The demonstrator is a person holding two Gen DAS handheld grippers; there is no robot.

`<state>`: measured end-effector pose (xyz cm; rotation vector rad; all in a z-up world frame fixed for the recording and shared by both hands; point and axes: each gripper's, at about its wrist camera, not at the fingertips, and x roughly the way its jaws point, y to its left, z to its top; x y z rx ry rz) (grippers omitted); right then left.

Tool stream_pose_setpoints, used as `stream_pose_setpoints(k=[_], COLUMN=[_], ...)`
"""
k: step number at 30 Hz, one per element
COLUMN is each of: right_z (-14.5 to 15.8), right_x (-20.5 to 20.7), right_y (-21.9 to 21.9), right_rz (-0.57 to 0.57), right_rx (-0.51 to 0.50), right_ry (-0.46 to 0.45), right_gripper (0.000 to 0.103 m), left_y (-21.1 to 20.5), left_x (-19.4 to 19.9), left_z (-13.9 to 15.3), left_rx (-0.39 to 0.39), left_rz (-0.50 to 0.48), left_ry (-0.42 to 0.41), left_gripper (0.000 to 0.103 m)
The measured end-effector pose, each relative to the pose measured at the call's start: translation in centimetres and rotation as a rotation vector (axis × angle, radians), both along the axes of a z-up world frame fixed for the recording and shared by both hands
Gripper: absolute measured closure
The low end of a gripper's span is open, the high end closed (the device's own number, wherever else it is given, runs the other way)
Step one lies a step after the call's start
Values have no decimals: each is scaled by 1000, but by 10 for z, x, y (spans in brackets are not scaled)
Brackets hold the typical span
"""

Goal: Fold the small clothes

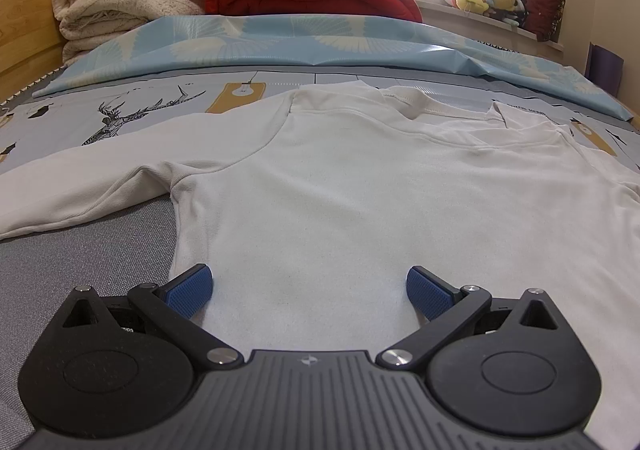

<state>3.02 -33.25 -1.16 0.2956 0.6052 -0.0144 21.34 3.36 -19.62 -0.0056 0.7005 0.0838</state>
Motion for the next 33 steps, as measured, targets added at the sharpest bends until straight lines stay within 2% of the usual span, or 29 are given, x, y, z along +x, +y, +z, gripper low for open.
stream_pose_setpoints(k=[20, 33], right_z=[-2, -7], right_x=[35, 54], right_y=[8, 19], right_rz=[25, 96], right_rx=[17, -44], right_ry=[17, 49], right_gripper=[53, 52], left_y=[0, 0], left_x=[0, 0], left_z=[0, -1], left_rx=[2, 8], left_rz=[-1, -2], left_ry=[0, -5], left_gripper=[0, 0])
